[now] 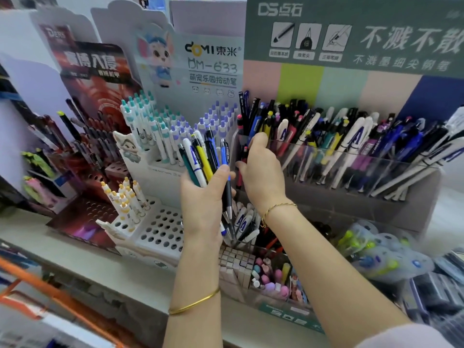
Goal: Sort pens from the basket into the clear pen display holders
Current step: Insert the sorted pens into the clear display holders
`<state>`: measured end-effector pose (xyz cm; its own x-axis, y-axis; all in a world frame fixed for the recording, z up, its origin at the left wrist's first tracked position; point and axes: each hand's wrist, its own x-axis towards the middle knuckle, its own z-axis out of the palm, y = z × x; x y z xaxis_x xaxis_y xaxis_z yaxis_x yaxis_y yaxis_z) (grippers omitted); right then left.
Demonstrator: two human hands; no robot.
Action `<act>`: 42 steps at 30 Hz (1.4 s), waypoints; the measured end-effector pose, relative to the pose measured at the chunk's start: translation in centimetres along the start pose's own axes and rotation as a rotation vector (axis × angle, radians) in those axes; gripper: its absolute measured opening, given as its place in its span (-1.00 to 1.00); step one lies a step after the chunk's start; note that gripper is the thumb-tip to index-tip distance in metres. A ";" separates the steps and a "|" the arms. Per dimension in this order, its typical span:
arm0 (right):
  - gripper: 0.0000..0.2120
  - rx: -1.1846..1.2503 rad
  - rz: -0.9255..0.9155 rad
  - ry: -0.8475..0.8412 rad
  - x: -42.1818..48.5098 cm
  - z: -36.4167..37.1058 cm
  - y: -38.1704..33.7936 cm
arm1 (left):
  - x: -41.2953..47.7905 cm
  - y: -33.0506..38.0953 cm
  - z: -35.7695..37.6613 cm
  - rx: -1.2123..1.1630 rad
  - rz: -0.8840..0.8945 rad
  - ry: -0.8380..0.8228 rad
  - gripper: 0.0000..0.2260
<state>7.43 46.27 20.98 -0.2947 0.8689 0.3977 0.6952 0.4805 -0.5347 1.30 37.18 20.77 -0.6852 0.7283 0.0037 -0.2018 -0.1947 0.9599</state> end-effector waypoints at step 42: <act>-0.84 0.327 -0.039 0.266 -1.2 -2.0 -0.1 | -0.3 -2.2 -1.2 0.123 -0.019 0.045 -0.82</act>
<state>8.98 44.94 22.06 -0.1072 0.8088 0.5783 0.4295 0.5623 -0.7067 1.15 36.61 18.37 -0.7136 0.7001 -0.0251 -0.1296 -0.0967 0.9868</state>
